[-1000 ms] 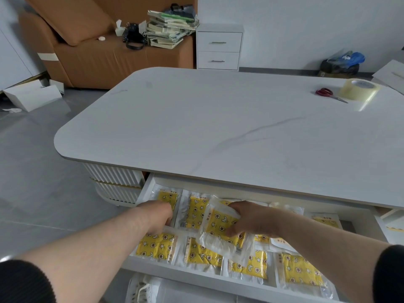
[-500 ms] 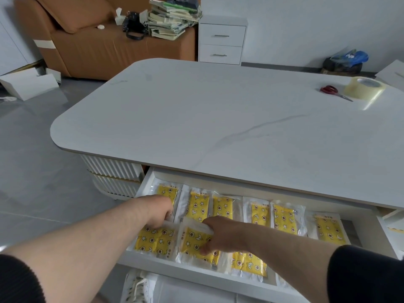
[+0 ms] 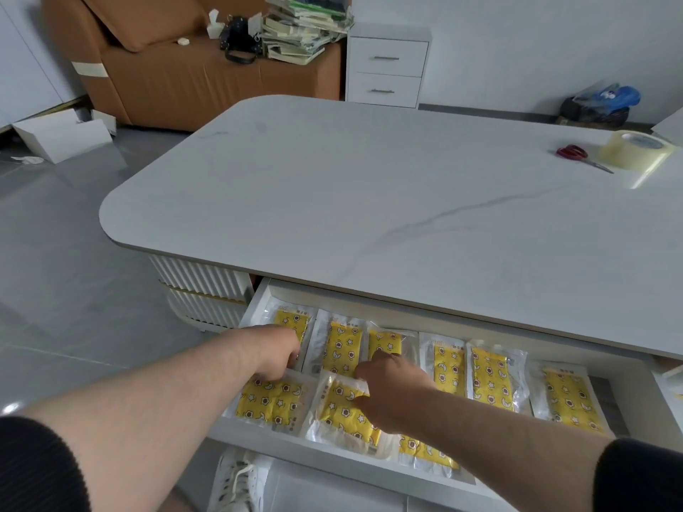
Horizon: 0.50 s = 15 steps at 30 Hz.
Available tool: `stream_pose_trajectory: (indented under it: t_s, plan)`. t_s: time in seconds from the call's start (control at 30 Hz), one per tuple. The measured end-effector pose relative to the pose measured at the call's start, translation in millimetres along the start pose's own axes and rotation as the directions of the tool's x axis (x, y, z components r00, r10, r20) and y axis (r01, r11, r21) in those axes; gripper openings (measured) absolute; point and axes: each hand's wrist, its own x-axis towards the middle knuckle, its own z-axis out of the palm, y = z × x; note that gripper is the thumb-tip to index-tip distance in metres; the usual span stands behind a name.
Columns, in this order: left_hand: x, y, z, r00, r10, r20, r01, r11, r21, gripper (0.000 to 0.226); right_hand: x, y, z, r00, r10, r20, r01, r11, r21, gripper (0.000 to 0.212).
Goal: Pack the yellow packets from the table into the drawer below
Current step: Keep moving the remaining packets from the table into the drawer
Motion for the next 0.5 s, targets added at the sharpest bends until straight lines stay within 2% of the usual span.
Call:
stream_pose_trajectory:
  t_s: [0.2,0.43,0.5]
  plan:
    - [2,-4,2,1.000,0.005,-0.015,-0.006,1.000,-0.006,0.036,6,9,10,0.999,0.047,0.020,-0.051,0.973,0.227,0.033]
    - [4,-7,6,0.999,0.012,-0.037,-0.013,1.000,-0.002,0.029,7,8,12,0.999,-0.041,0.031,0.035,0.984,0.175,0.031]
    - [3,-7,6,0.999,0.008,-0.040,-0.008,1.000,-0.013,0.028,6,8,12,0.998,-0.048,0.034,0.040,0.981,0.188,0.038]
